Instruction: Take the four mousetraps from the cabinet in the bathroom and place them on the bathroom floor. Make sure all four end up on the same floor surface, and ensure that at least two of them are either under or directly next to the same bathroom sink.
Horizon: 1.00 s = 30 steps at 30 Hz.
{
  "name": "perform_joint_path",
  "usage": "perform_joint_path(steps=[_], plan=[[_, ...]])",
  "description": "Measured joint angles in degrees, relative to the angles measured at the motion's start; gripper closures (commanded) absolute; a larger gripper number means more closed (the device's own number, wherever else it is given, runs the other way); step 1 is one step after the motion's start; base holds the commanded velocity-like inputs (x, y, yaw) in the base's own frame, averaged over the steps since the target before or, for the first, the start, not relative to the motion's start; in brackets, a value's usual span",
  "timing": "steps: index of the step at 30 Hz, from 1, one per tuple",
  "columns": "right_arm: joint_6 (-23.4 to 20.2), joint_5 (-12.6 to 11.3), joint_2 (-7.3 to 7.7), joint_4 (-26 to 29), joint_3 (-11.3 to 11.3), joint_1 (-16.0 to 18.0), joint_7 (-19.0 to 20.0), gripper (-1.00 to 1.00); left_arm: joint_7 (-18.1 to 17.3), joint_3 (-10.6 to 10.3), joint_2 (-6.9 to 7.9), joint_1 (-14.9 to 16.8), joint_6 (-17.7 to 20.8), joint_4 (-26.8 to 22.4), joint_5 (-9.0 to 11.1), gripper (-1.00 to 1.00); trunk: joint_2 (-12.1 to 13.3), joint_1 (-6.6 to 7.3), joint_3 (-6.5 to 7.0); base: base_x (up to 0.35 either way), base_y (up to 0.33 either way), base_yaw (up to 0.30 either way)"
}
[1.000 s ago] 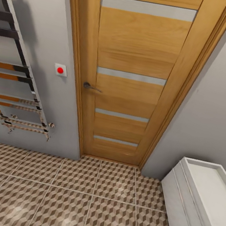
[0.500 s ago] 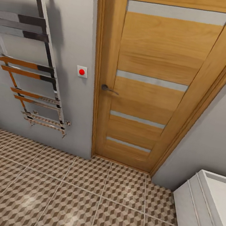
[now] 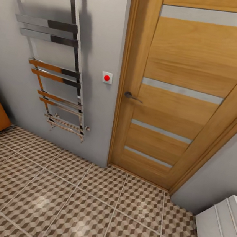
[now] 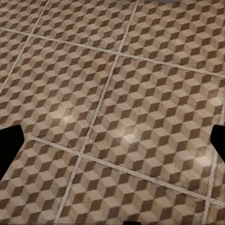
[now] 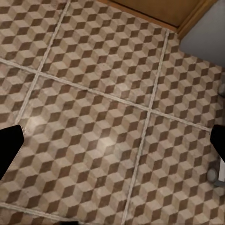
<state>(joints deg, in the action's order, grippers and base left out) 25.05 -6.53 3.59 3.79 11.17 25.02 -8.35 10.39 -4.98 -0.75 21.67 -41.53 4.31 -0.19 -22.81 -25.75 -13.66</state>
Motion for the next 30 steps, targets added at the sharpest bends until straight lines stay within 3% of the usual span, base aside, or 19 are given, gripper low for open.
perform_joint_path(steps=[30], plan=[[0.0, 0.0, 0.00, 0.0, 0.0, 0.0, 0.0, -1.00, 0.0, 0.0, 0.00, 0.0, 0.0, 0.0, 0.0, -1.00, 0.0, 0.00, 0.00, 0.000, 0.000, 0.278]])
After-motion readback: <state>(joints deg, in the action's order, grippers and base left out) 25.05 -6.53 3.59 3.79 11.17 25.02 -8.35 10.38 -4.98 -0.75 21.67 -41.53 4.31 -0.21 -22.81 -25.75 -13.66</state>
